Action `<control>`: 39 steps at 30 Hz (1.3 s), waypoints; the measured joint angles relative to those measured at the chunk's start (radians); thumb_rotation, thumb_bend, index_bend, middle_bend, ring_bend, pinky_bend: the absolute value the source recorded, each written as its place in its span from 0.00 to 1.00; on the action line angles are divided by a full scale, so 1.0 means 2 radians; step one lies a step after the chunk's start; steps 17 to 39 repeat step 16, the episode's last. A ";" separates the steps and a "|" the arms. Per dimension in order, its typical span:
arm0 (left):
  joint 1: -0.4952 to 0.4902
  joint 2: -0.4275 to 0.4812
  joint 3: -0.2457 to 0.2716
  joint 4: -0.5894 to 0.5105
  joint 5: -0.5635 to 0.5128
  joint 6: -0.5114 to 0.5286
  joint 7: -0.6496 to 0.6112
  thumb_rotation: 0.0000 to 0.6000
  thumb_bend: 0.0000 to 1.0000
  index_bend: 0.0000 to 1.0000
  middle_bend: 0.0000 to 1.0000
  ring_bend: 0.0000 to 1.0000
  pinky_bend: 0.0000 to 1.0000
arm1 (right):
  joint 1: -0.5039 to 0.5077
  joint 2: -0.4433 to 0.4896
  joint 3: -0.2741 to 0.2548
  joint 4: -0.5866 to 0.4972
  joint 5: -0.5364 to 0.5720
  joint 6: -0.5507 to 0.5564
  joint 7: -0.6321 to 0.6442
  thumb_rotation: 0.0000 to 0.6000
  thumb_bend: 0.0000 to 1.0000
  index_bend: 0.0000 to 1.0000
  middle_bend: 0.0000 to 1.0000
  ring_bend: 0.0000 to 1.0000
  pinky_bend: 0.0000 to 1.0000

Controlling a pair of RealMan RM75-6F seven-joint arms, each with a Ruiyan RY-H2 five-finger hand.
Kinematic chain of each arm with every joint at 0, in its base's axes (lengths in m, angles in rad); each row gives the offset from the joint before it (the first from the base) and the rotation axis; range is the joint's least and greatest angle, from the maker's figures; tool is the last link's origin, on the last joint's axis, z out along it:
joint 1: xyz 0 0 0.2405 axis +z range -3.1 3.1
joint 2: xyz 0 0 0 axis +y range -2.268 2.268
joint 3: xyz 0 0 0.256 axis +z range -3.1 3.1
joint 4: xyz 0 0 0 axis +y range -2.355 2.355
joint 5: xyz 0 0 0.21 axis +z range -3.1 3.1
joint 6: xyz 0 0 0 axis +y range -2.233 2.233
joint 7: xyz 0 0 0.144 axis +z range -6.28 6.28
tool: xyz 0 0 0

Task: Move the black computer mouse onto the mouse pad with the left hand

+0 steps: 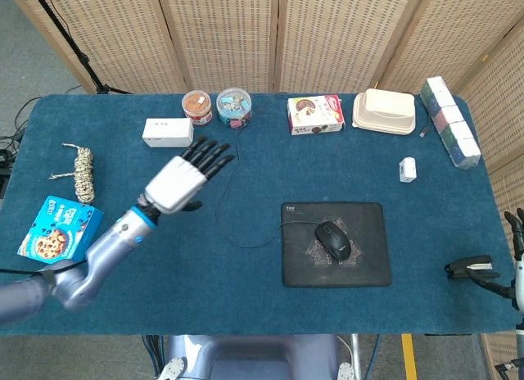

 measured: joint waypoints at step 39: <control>0.287 0.069 0.116 -0.044 -0.002 0.211 -0.128 1.00 0.00 0.00 0.00 0.00 0.00 | -0.006 0.021 -0.020 -0.028 -0.039 0.008 0.000 1.00 0.02 0.02 0.00 0.00 0.00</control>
